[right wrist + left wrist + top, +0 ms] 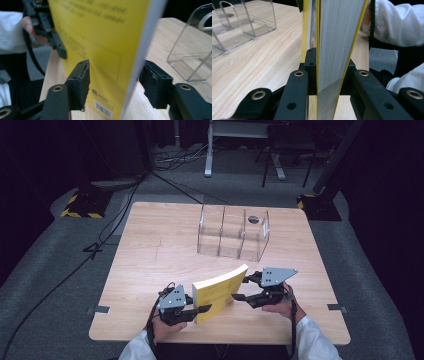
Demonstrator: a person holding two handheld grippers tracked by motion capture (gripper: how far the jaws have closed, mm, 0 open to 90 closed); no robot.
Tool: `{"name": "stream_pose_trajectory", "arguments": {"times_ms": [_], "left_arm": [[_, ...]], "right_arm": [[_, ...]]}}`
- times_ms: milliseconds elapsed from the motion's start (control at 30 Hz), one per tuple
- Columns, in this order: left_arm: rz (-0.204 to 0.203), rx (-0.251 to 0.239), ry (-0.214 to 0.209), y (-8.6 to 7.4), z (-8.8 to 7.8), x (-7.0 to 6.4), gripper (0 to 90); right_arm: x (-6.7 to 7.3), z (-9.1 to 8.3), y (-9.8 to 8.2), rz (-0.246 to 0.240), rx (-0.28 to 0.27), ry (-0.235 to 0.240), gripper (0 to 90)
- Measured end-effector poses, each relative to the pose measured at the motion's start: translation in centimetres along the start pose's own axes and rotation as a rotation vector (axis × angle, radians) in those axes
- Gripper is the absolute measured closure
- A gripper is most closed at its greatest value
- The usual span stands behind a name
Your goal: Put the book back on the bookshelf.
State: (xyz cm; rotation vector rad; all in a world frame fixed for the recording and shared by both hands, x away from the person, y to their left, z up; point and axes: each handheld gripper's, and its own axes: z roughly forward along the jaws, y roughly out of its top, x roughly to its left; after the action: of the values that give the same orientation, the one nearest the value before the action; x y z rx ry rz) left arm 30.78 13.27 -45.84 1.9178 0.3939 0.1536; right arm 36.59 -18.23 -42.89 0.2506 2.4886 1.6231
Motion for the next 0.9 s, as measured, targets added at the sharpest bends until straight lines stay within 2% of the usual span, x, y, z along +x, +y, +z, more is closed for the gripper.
{"name": "stream_pose_trajectory", "arguments": {"times_ms": [67, 100, 167, 267, 300, 400, 500, 633, 833, 900], "left_arm": [[-0.007, 0.000, 0.022, -0.1, -0.2, 0.2, 74.8], [0.006, 0.003, 0.051, -0.1, -0.4, 0.3, 73.2], [0.021, 0.016, 0.073, -0.1, -0.7, 0.2, 71.8], [0.057, 0.038, 0.114, 0.0, -1.0, 0.2, 67.9], [0.061, 0.043, 0.123, -0.2, -1.3, 0.1, 65.9], [0.057, 0.048, 0.136, -0.4, -1.6, 0.1, 64.1], [0.071, 0.074, 0.138, -0.6, -1.8, 0.0, 62.3], [0.066, 0.081, 0.130, -0.8, -1.9, -0.1, 62.1], [0.105, 0.102, 0.049, -0.9, -2.0, -1.1, 72.4], [0.112, 0.107, 0.032, -1.0, -2.0, -1.5, 73.5]], "right_arm": [[0.1, 0.1, 0.0, -0.001, -0.004, -0.011, 47.0], [-0.1, 0.1, -0.1, 0.016, -0.015, -0.015, 51.3], [-0.2, -0.1, -0.3, 0.023, -0.022, -0.009, 55.0], [-0.1, -0.3, -0.4, 0.021, -0.033, 0.018, 56.9], [0.2, -0.3, -0.5, 0.008, -0.034, 0.035, 56.8], [0.4, -0.3, -0.5, 0.001, -0.031, 0.046, 56.8], [0.6, -0.4, -0.6, -0.014, -0.041, 0.075, 59.1], [0.8, -0.6, -0.8, -0.023, -0.050, 0.106, 60.5], [1.1, -0.9, -1.0, -0.040, -0.047, 0.163, 60.1], [1.3, -0.6, -1.0, -0.057, -0.027, 0.178, 59.7]]}}
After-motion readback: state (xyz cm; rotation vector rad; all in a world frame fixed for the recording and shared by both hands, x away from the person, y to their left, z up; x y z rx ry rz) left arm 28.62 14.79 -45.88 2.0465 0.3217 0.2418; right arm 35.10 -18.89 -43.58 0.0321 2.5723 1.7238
